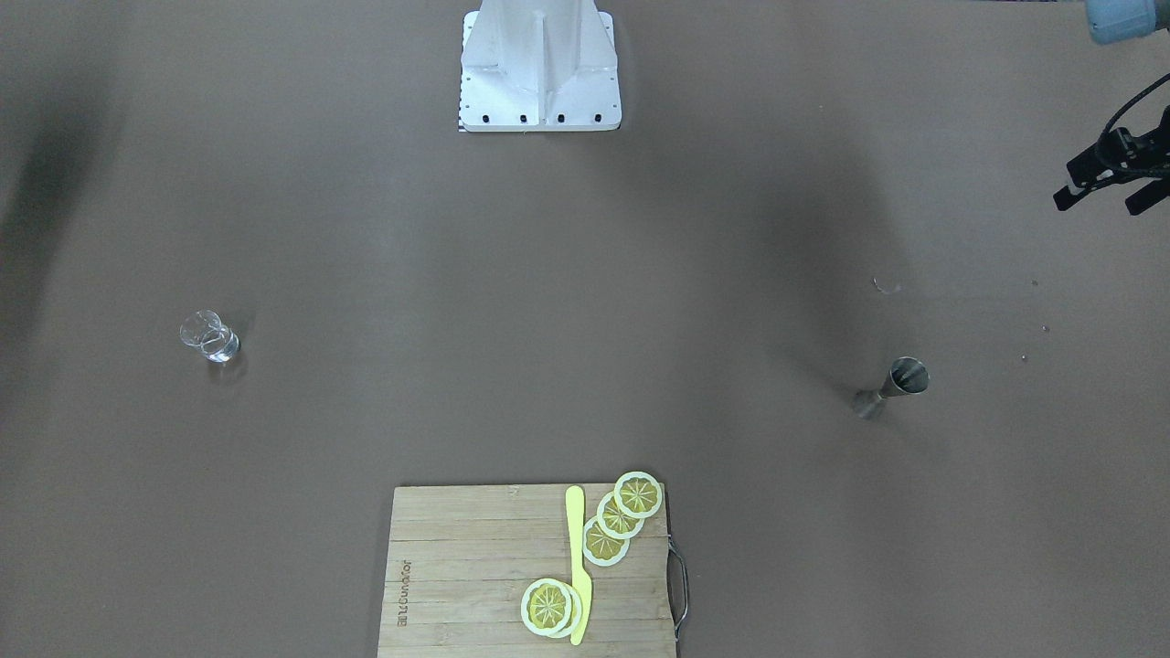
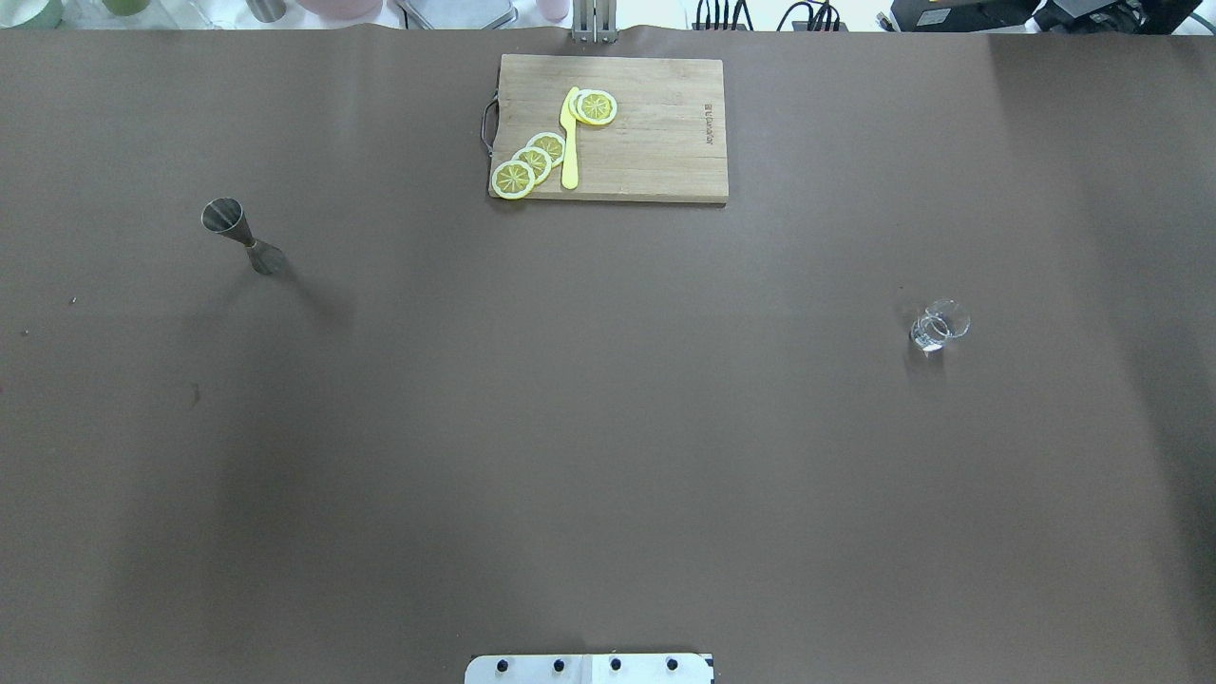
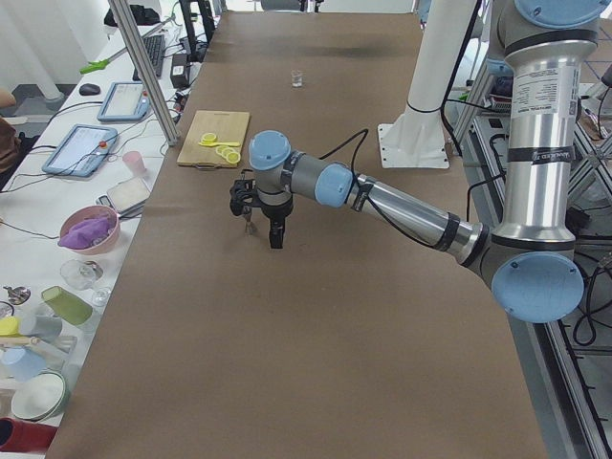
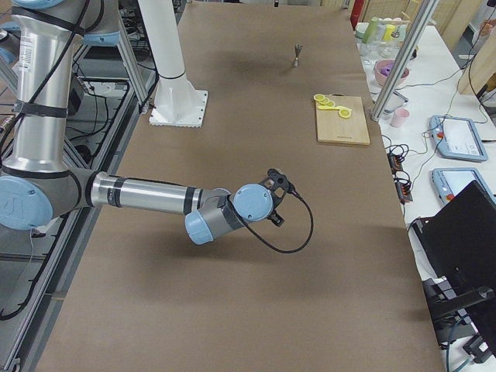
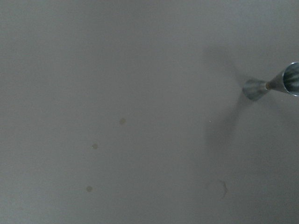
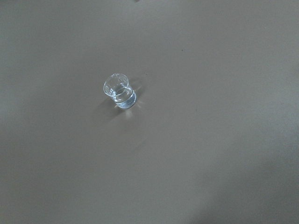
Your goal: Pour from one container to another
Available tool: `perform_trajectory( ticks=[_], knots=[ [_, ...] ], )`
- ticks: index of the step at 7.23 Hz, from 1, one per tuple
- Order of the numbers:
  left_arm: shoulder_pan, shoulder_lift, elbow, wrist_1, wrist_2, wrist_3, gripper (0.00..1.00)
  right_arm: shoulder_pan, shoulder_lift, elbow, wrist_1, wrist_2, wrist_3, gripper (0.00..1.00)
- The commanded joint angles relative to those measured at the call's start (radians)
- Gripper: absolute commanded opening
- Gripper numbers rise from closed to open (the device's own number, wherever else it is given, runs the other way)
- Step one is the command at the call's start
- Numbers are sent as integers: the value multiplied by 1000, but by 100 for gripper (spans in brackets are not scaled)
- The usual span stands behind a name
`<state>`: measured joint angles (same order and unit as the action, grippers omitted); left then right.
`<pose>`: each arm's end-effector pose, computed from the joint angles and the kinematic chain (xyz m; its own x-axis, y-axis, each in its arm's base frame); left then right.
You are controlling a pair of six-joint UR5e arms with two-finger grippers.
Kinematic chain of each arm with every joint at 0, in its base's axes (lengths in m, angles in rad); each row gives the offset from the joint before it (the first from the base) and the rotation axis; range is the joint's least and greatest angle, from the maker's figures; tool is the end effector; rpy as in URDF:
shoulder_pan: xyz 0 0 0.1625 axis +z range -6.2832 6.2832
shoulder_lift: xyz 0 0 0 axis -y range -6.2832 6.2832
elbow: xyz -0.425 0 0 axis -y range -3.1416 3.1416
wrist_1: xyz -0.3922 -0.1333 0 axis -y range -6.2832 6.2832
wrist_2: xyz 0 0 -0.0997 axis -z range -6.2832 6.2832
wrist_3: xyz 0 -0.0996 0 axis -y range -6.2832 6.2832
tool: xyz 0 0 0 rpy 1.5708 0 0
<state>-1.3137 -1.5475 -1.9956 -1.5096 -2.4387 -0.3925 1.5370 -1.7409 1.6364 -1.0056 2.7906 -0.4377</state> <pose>0.0632 -0.4658 0.4615 0.6095 0.0307 -0.7922 -0.0071 0.9994 0.0333 0.0255 -0.4237 0.6086 0.2856 -0.7679 0.5734 0.1671 0.6291 0.7592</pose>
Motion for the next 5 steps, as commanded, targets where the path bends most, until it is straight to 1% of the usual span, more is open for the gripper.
perform_trajectory(
  ticks=[1, 2, 3, 4, 5],
  knots=[
    [109, 36, 3, -250, -16, -220, 98, 0, 49, -71, 7, -11, -4, 100],
    [205, 106, 32, -499, 7, -368, 98, 0, 63, -98, 37, -11, -9, 100],
    [285, 115, 59, -667, 94, -491, 98, 0, 102, -156, 83, -11, -9, 100],
    [404, 162, -7, -691, 247, -550, 98, 0, 148, -232, 141, -6, -19, 100],
    [536, 176, -37, -752, 432, -613, 98, 0, 167, -234, 153, -6, -22, 100]
  ],
)
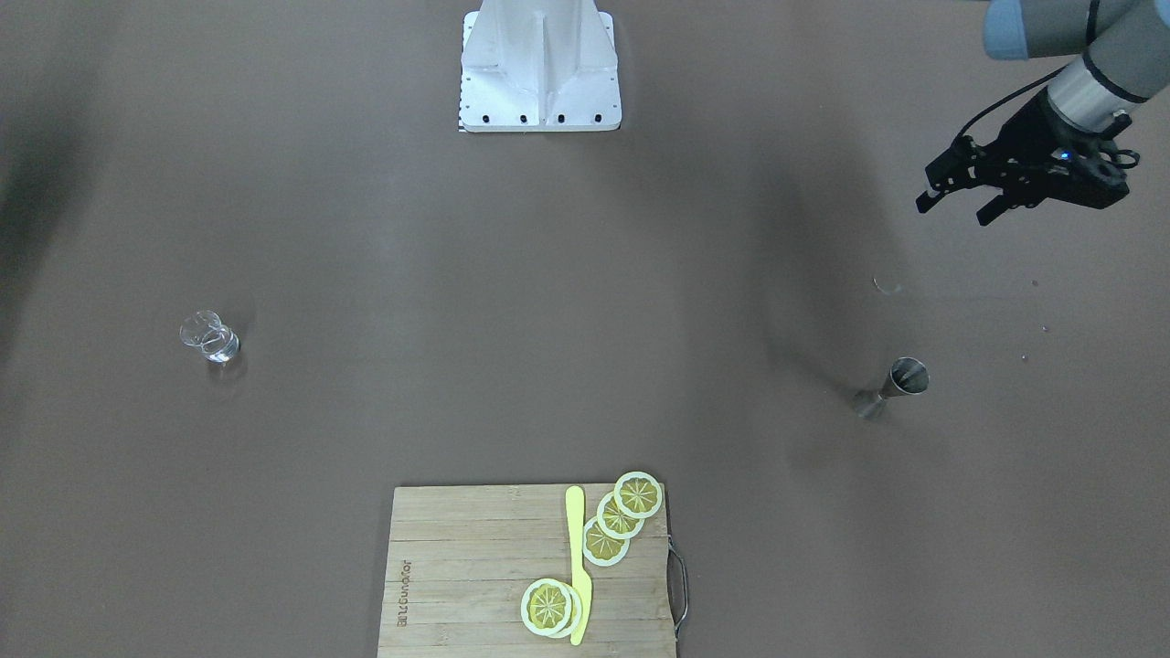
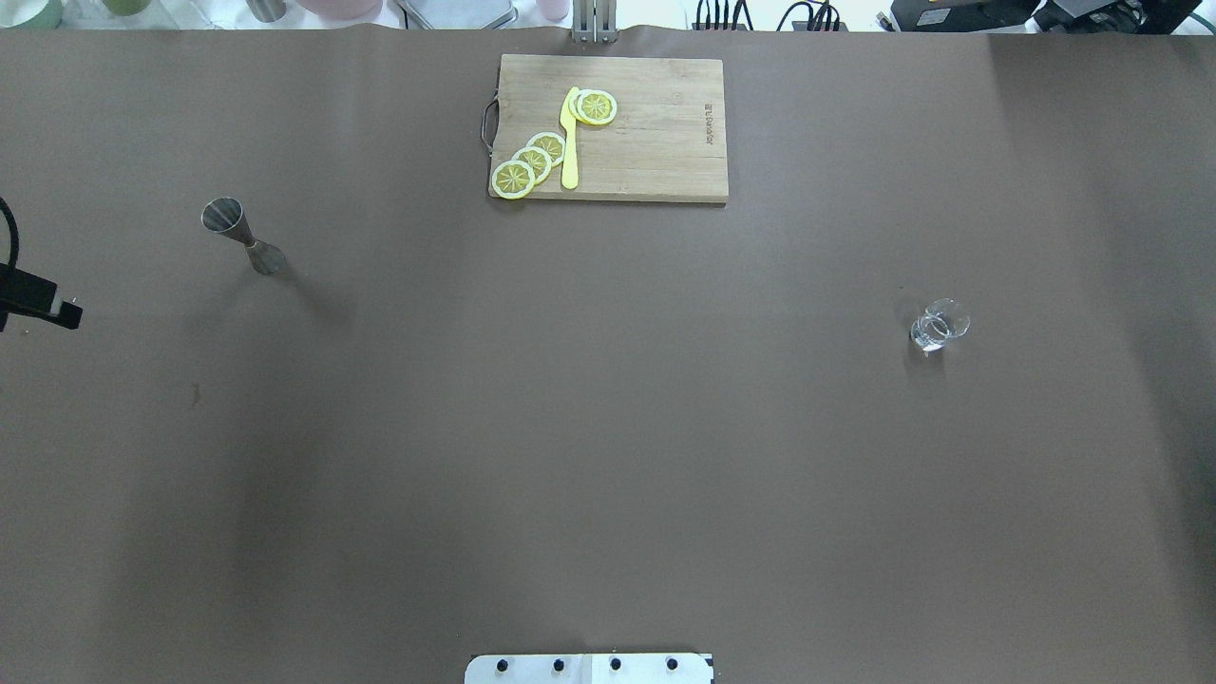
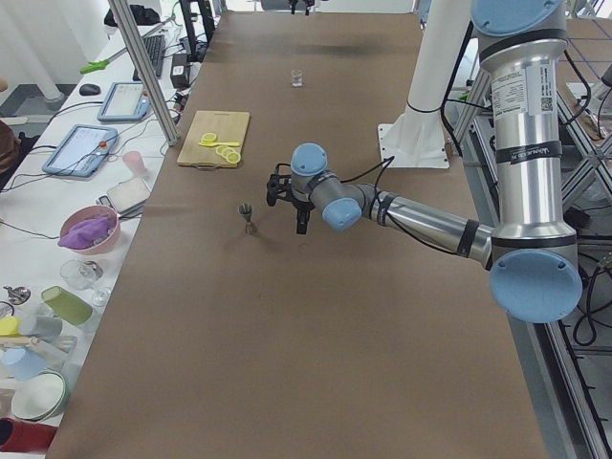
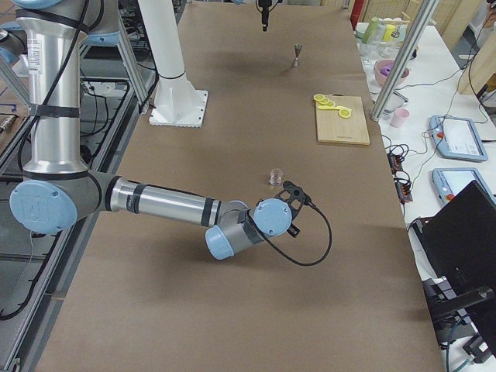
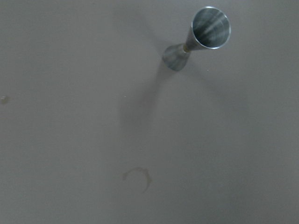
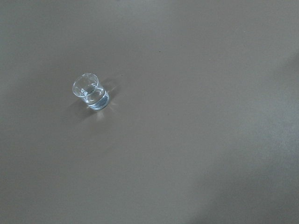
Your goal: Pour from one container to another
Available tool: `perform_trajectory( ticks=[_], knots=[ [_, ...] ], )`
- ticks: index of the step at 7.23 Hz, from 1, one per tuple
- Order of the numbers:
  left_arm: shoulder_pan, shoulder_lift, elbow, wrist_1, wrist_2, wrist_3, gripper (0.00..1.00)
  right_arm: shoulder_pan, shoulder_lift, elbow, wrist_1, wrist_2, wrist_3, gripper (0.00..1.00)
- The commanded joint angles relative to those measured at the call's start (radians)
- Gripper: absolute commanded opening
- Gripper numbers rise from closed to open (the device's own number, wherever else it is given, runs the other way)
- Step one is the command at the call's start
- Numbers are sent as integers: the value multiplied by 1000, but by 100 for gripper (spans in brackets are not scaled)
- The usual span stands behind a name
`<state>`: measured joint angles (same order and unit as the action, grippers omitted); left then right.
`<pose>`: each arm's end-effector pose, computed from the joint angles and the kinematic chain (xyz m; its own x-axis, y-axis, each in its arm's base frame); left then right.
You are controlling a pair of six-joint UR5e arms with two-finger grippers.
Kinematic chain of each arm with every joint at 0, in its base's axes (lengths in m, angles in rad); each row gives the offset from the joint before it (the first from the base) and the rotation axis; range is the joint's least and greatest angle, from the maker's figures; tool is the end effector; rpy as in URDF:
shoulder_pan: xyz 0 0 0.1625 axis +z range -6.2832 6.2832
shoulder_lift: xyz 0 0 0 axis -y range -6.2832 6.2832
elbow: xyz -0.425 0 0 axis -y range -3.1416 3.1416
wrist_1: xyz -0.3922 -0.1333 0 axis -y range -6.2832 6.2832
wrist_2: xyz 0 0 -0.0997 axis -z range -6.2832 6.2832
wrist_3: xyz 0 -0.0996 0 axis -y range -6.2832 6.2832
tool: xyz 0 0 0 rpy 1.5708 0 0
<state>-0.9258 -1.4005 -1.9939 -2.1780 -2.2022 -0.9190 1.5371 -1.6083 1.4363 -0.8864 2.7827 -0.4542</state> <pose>0.2012 -0.3914 0.4601 0.5400 0.0968 -0.8361 0.0611 0.9863 0.1536 0.0240 -0.4756 0.6359 0.2887 -0.8051 0.5182 0.1736 0.5763 0.7986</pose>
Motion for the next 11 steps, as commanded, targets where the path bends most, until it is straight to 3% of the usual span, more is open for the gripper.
perform_trajectory(
  ticks=[1, 3, 5, 8, 11],
  knots=[
    [213, 29, -54, -98, 296, -101, 98, 0, 65, -46, 33, 12, -23, 100],
    [377, 55, -46, -213, 597, -98, 98, -3, 67, -45, -38, 128, -121, 100],
    [641, 84, 6, -371, 1031, -106, 97, -11, 71, -31, -127, 202, -233, 100],
    [723, 71, 67, -500, 1289, -109, 97, -14, 86, -11, -129, 238, -162, 100],
    [636, -79, 176, -485, 1303, -97, 97, -12, 100, 36, -128, 236, 101, 100]
  ],
)
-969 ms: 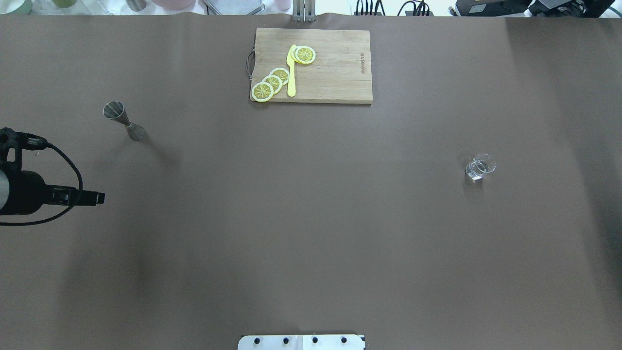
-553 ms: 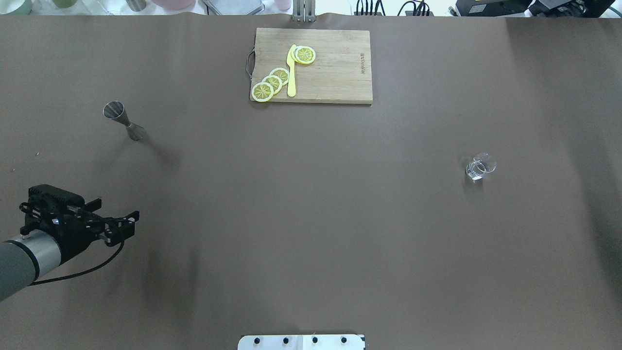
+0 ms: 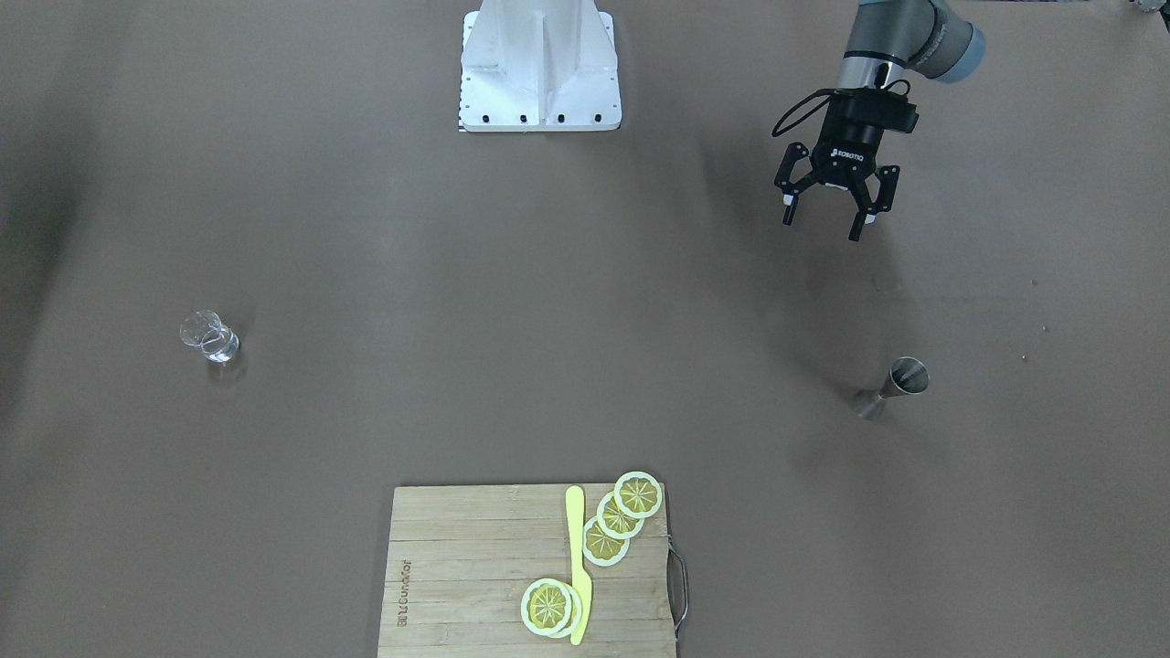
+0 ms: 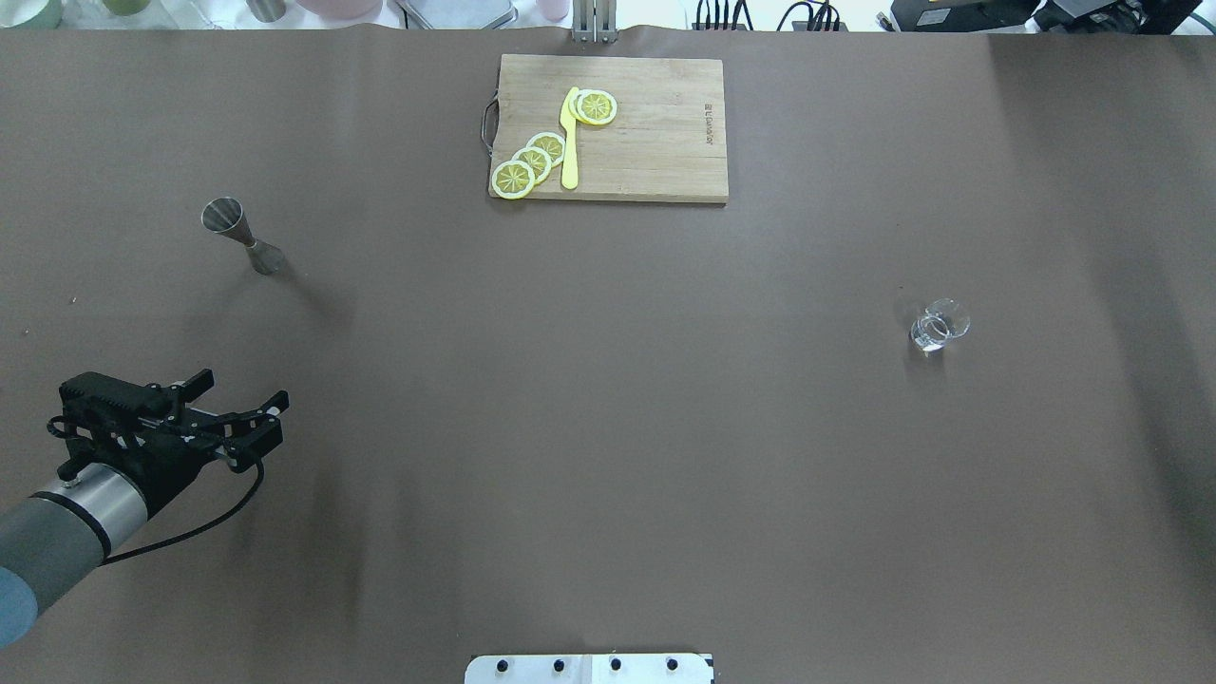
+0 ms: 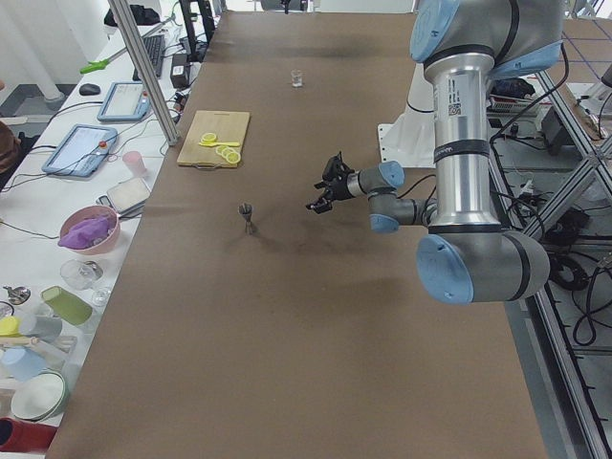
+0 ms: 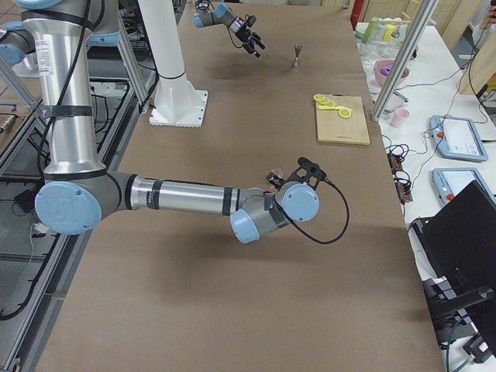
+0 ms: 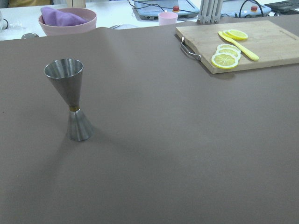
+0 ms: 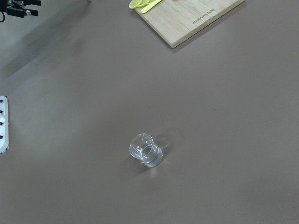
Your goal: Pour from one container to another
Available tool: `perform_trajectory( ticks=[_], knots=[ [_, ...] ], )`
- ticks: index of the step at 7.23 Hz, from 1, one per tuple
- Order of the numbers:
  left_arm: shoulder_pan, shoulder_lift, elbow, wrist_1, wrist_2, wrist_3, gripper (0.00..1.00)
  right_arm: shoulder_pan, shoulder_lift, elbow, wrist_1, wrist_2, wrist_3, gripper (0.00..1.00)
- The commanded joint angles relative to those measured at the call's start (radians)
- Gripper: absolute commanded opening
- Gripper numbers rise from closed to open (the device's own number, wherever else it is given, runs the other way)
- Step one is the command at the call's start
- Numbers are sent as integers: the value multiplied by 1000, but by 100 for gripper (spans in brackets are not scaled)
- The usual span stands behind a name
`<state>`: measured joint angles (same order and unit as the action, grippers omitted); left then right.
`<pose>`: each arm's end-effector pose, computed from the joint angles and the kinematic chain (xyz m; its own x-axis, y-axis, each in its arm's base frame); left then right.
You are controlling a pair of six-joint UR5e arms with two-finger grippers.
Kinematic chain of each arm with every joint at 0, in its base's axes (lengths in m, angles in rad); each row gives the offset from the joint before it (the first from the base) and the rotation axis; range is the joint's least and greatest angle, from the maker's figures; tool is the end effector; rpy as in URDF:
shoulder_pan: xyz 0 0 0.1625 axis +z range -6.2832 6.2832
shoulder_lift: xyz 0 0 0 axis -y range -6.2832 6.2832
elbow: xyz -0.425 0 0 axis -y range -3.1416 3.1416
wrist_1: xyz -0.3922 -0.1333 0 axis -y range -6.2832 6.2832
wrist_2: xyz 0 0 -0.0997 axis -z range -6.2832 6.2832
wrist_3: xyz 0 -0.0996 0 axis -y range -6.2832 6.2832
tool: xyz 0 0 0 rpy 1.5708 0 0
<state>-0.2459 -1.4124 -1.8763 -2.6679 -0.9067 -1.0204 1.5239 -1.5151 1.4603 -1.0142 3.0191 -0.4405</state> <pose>0.3670 -0.2928 0.4554 0.6616 0.2586 -0.7038 0.4832 0.5707 0.6639 0.0106 -0.5096 0.5710 0.0726 -0.8099 0.5820 0.0797 0.5864 0.8061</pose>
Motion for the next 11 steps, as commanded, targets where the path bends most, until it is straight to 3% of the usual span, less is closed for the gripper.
perform_trajectory(
  ticks=[1, 5, 6, 7, 11],
  knots=[
    [-70, -91, 87, 5, 9, 3, 97, 1, 7, 28, -1, -6, 117, 100],
    [-168, -245, 296, 5, 49, 6, 97, -2, -14, 213, -40, -139, 475, 100],
    [-168, -247, 302, 5, 127, 3, 97, -19, -31, 269, -41, -193, 573, 100],
    [-168, -247, 304, -3, 133, 3, 97, -48, -46, 317, -47, -241, 645, 100],
    [-176, -250, 383, 3, 181, 3, 95, -76, -121, 330, -47, -327, 668, 100]
  ],
)
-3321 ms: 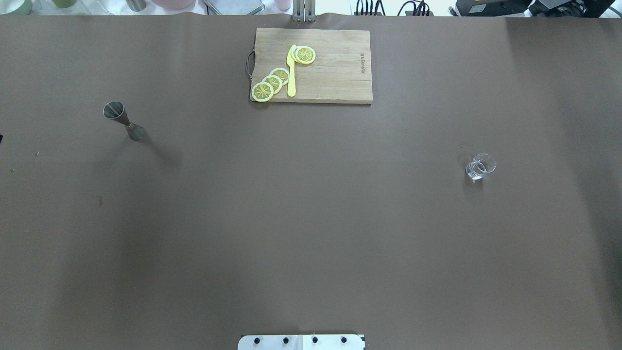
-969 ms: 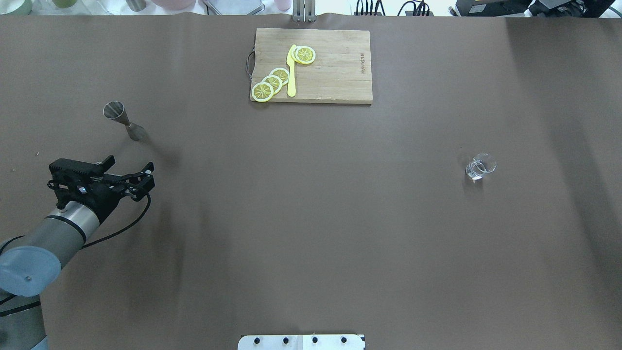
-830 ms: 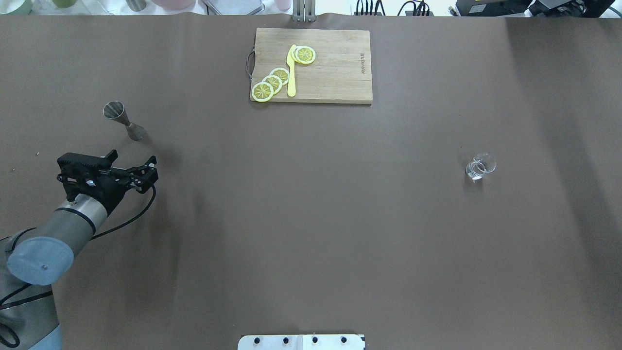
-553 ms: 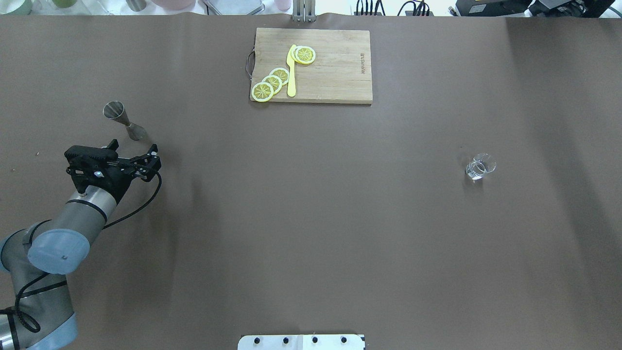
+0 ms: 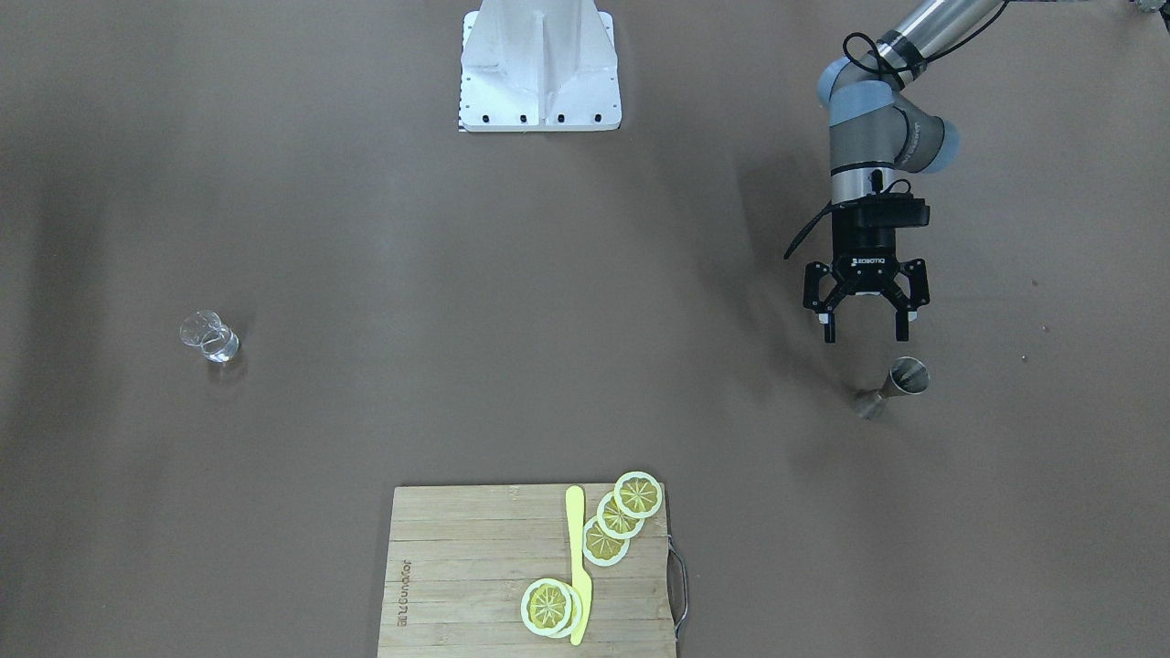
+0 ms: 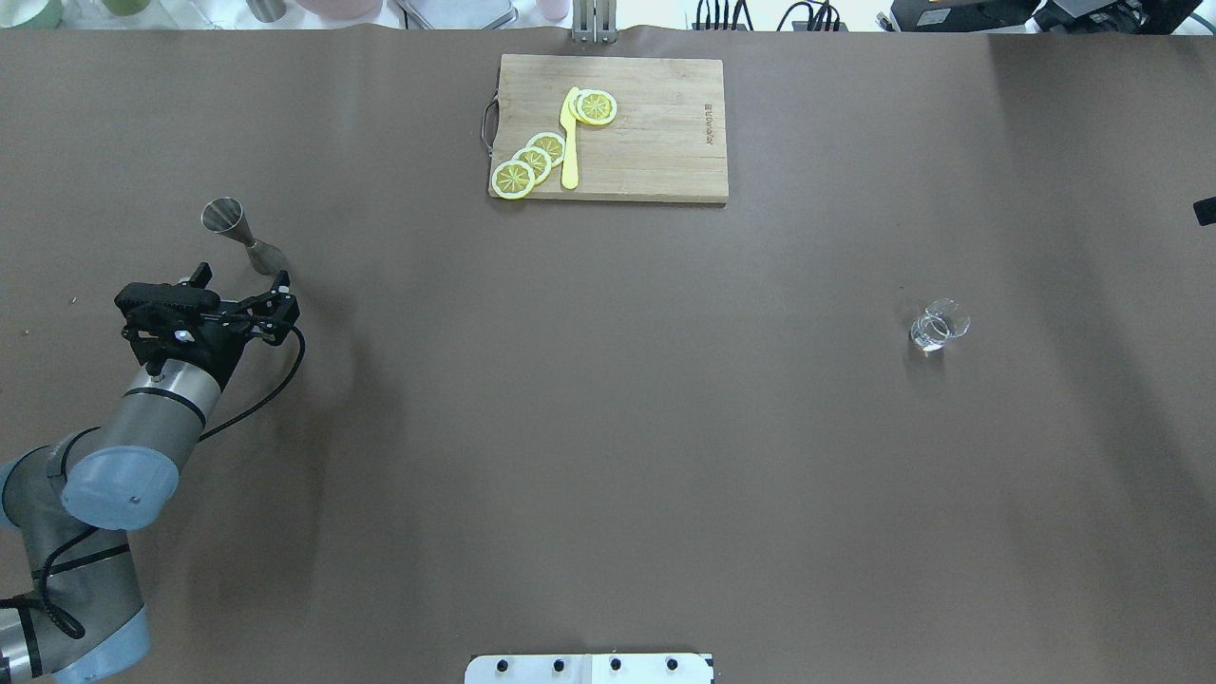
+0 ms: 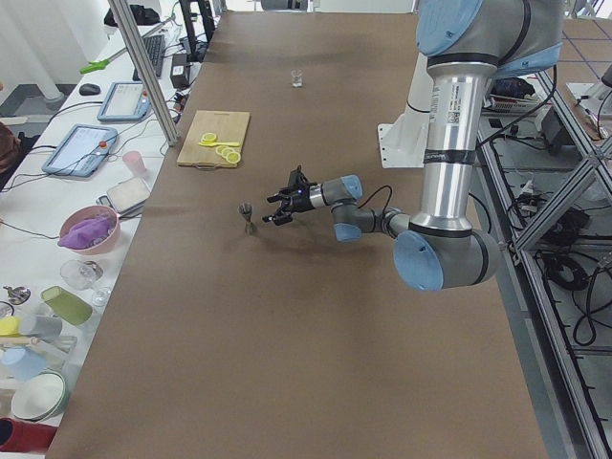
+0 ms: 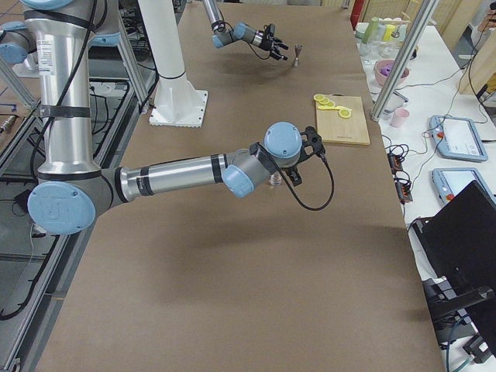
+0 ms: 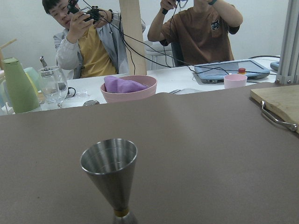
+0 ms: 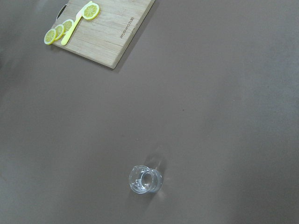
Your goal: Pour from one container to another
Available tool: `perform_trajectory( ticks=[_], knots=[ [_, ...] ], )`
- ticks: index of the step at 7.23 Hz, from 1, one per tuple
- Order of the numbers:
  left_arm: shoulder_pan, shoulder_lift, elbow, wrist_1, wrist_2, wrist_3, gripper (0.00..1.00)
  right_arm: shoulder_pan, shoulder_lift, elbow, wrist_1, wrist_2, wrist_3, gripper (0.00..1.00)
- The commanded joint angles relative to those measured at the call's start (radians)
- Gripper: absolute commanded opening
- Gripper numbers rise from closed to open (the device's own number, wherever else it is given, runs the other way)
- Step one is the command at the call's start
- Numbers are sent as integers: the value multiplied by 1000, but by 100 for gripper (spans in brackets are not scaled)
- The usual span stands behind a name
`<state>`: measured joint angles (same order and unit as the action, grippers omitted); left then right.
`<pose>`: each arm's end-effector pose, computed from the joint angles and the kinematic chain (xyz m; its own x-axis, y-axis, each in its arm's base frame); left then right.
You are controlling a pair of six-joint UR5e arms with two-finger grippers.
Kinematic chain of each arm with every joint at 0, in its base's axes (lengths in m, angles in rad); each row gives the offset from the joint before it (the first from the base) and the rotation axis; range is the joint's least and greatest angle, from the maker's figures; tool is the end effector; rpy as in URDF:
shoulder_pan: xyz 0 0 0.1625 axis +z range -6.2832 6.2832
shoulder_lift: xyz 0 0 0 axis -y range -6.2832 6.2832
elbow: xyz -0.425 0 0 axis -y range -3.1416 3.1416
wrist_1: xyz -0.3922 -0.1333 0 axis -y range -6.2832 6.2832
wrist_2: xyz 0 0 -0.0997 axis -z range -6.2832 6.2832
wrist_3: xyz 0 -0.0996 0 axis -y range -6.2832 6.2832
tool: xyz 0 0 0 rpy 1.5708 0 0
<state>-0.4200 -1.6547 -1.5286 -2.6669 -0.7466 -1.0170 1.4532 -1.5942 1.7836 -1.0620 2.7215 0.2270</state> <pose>0.4004 -0.4049 0.5075 0.7914 0.0377 -0.6101 0.5515 0.3863 0.7393 -0.0140 -0.4794 0.4806 0.3478 -0.4434 0.8261 0.0119 0.8831 0.4689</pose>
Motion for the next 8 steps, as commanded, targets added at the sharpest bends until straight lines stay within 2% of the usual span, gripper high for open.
perform_trajectory(
  ticks=[1, 2, 5, 7, 8],
  knots=[
    [-3, -17, 39, 2, 35, -2, 93, -8, -68, 16, 1, -142, -6, 100],
    [-14, -33, 45, 2, 41, -5, 93, -20, -69, 40, -1, -237, -8, 100],
    [-28, -94, 129, -1, 85, -6, 93, -127, -72, 149, -101, -379, -6, 100],
    [-28, -131, 197, -2, 117, -6, 93, -212, -73, 195, -101, -431, 46, 100],
    [-28, -134, 209, 1, 134, -8, 92, -244, -75, 197, -96, -433, 151, 100]
  ],
)
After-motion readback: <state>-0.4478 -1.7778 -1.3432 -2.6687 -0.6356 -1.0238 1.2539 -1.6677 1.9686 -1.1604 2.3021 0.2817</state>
